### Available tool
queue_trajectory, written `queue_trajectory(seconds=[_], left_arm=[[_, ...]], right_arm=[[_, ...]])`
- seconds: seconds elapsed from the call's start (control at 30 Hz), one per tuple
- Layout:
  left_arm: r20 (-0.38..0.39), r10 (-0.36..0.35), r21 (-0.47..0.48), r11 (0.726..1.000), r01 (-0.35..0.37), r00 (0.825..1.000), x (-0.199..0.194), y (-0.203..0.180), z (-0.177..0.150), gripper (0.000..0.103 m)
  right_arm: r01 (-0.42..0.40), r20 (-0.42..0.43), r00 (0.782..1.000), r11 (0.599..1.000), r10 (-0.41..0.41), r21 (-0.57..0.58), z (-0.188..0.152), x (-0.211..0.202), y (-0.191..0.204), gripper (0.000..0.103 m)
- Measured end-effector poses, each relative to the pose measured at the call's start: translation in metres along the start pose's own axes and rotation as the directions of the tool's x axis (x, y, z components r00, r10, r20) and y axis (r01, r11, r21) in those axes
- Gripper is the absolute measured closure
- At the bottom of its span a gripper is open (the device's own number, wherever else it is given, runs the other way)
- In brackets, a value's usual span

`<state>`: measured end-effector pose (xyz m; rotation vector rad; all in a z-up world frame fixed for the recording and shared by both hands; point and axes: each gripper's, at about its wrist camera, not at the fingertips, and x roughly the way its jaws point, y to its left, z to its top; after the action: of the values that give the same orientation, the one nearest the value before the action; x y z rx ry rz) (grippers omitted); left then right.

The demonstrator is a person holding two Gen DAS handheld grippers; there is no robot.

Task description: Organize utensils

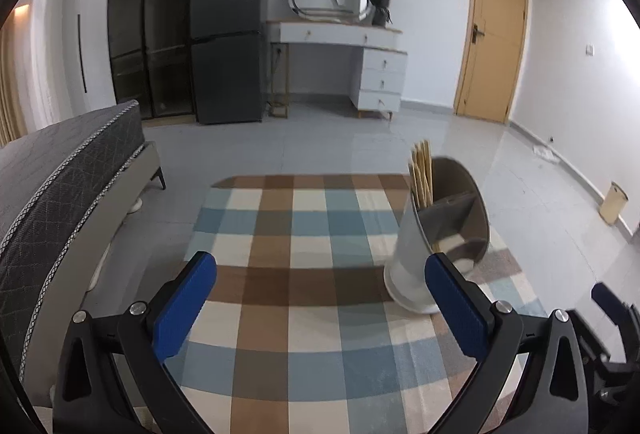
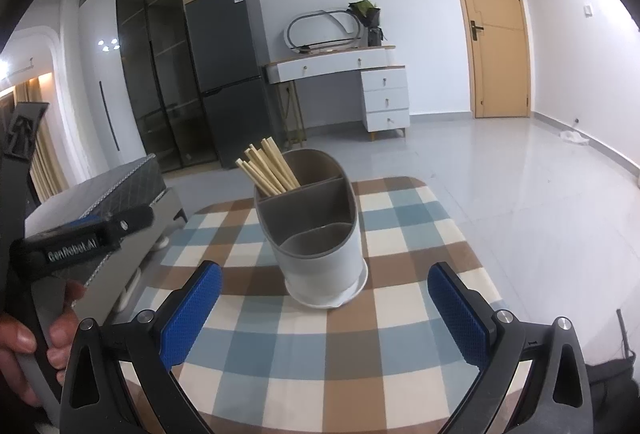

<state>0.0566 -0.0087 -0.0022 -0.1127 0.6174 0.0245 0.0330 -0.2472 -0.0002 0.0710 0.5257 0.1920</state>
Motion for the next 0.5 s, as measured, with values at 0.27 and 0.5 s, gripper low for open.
queue_trajectory(seconds=[0.27, 0.5], left_arm=[[-0.004, -0.018, 0.001, 1.000, 0.018, 1.000, 0.0027, 0.0001, 0.0010, 0.002], [0.002, -0.033, 0.000, 0.999, 0.033, 0.999, 0.0035, -0.0002, 0.0003, 0.002]], right_arm=[[0.007, 0.003, 1.000, 1.000, -0.007, -0.005, -0.0002, 0.0002, 0.0013, 0.000], [0.008, -0.001, 1.000, 1.000, -0.008, -0.011, -0.0003, 0.0009, 0.0026, 0.000]])
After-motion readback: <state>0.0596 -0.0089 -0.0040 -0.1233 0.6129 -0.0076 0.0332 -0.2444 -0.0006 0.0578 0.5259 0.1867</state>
